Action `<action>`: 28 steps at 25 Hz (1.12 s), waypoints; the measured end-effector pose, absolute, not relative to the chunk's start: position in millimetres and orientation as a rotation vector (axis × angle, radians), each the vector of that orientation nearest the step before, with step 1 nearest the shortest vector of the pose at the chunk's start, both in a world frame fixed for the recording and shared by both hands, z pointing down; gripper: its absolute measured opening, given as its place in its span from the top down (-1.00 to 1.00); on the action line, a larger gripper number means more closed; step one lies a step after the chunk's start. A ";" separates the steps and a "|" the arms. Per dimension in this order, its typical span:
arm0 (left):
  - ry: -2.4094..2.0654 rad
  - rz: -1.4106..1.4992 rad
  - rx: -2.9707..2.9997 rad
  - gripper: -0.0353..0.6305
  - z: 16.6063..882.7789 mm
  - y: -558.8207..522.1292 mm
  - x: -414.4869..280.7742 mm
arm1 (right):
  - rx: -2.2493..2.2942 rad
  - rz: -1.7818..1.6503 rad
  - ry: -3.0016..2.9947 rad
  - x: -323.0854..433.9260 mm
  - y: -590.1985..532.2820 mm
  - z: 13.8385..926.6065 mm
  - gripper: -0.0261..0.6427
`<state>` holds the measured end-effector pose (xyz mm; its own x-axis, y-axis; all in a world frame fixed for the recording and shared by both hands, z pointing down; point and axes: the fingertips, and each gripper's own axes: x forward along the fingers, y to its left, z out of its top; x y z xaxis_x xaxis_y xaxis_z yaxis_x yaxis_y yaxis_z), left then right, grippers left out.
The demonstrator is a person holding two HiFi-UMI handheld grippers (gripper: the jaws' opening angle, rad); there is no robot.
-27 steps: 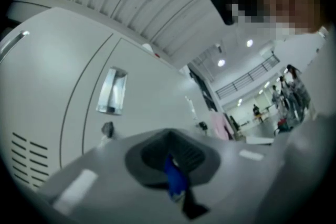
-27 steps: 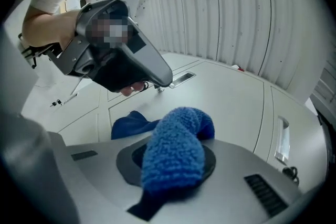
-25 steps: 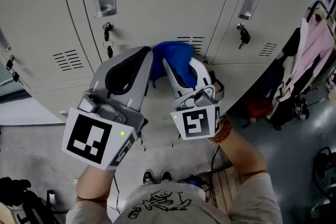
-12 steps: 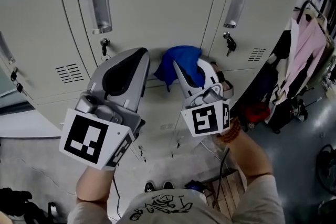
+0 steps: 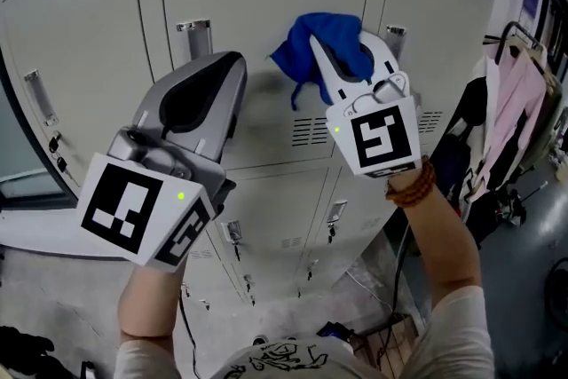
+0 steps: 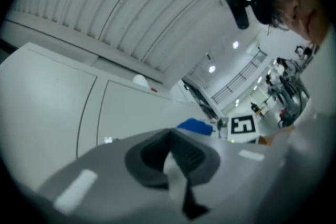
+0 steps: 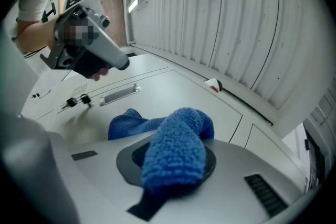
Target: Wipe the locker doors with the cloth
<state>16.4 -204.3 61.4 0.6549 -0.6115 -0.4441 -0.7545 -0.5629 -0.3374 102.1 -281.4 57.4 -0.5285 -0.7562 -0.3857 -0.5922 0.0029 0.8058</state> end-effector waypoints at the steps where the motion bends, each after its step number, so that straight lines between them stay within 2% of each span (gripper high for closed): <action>1: 1.066 0.376 -2.351 0.89 53.7 -203.9 14.8 | 1.443 -1.578 -2.095 103.2 -280.9 38.9 0.85; 8: 1.110 0.336 -2.157 0.89 14.6 -193.9 6.3 | 1.592 -1.645 -2.074 116.0 -279.5 -67.7 0.85; 14: 1.095 0.349 -2.188 0.89 18.3 -187.9 -2.1 | 1.654 -1.580 -2.190 118.3 -275.1 -80.1 0.85; 19: 1.132 0.320 -2.237 0.89 51.5 -197.1 -12.2 | 1.600 -1.535 -2.383 104.8 -247.6 -30.9 0.85; 28: 1.129 0.358 -2.371 0.89 139.8 -174.3 -2.9 | 1.426 -1.198 -2.822 71.2 -183.9 119.4 0.85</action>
